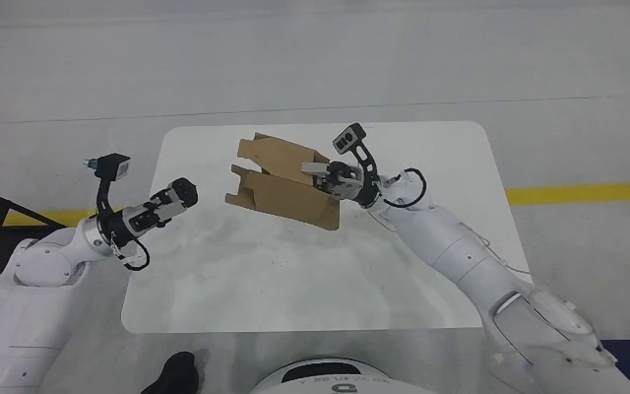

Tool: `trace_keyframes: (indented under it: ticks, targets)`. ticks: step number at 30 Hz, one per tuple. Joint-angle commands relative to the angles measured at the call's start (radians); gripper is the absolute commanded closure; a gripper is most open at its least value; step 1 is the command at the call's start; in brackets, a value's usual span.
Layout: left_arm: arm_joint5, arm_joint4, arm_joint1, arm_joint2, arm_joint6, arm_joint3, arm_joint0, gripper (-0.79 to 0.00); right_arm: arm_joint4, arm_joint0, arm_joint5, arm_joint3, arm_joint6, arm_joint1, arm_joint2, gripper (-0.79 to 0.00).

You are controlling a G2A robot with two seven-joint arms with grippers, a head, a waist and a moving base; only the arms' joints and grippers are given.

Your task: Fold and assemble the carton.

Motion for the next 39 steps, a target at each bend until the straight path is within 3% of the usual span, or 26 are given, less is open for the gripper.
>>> trace_keyframes:
  ticks: [1, 11, 24, 32, 39]
  targets:
    - [0.012, -0.001, 0.001, -0.003, -0.019, -0.014, -0.004, -0.785, -0.062, -0.015, -0.017, -0.033, -0.044, 0.003, 0.009, 0.000]
    - [0.112, 0.121, -0.009, 0.035, 0.044, -0.077, -0.023, -0.785, -0.118, -0.072, 0.052, -0.144, -0.042, 0.007, 0.050, 0.000]
    - [0.098, 0.192, -0.016, 0.034, 0.075, -0.121, -0.002, -0.785, -0.003, -0.065, 0.150, -0.104, 0.112, -0.032, 0.057, 0.000]
    - [0.055, 0.190, -0.017, 0.014, 0.076, -0.141, 0.024, -0.785, 0.000, -0.050, 0.175, -0.059, 0.118, -0.057, 0.054, 0.000]
    - [0.094, 0.212, -0.022, 0.051, 0.078, -0.161, 0.003, -0.785, 0.022, -0.047, 0.213, -0.041, 0.161, -0.075, 0.063, 0.000]
